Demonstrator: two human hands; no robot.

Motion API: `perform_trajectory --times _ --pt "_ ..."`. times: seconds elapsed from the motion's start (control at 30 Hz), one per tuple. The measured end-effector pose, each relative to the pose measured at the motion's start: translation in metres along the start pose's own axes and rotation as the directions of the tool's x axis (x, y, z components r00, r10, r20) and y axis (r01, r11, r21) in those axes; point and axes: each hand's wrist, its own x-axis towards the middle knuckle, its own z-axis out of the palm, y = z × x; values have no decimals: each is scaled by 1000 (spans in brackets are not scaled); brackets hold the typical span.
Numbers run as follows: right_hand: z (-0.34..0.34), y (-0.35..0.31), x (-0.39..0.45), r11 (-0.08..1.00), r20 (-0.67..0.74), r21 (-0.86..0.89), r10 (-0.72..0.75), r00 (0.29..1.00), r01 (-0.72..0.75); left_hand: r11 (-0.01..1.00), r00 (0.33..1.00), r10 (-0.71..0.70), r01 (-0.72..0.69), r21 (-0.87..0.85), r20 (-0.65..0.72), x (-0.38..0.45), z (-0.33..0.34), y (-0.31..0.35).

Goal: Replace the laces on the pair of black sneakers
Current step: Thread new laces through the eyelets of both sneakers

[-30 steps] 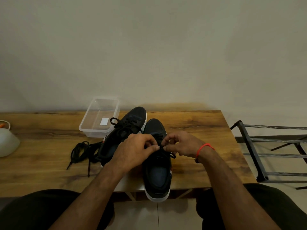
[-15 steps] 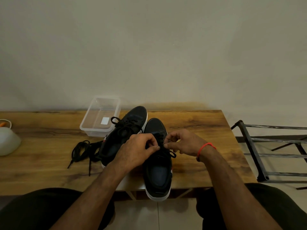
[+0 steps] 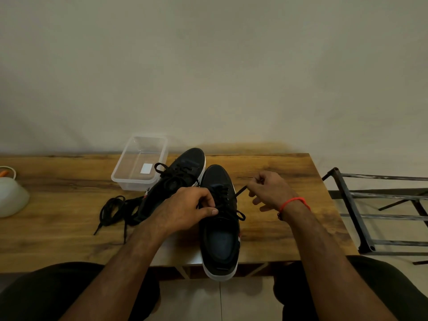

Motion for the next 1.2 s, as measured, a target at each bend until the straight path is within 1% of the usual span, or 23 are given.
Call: perform_trajectory --times 0.2,0.47,0.53,0.63,0.7,0.8,0.9,0.93,1.0,1.1,1.2 --pt "0 0 0 998 -88 50 37 995 -33 1000 1000 4 -3 -13 21 1 -3 -5" --pt "4 10 10 999 -191 -35 25 981 -32 997 1000 -6 4 81 25 3 -4 -13" --pt "5 10 11 995 -186 -95 -3 983 -15 995 1000 -5 3 95 20 3 -4 -14" --pt "10 9 12 957 -145 -290 -67 987 23 995 1000 -1 2 97 -8 3 -4 -13" --pt "18 6 11 941 -134 -333 -112 985 61 995 998 -4 9 98 -58 2 -2 -10" --pt "36 -4 6 950 -101 -297 -132 986 97 997 994 32 -25 69 -101 0 -1 0" --pt "52 -7 9 942 -8 -316 -120 993 111 982 983 179 -176 68 -44 -4 1 10" --pt "55 -8 10 953 4 -283 -111 994 107 971 973 228 -225 84 -25 -5 3 13" --pt "57 -9 14 976 3 -200 -86 996 85 956 962 272 -270 113 -3 -5 8 15" --pt "52 -13 16 997 12 -69 -44 999 45 940 954 299 -296 168 6 -3 15 16" --pt "48 -12 15 997 -19 74 -14 1000 15 931 950 312 -301 208 -19 -1 19 20"
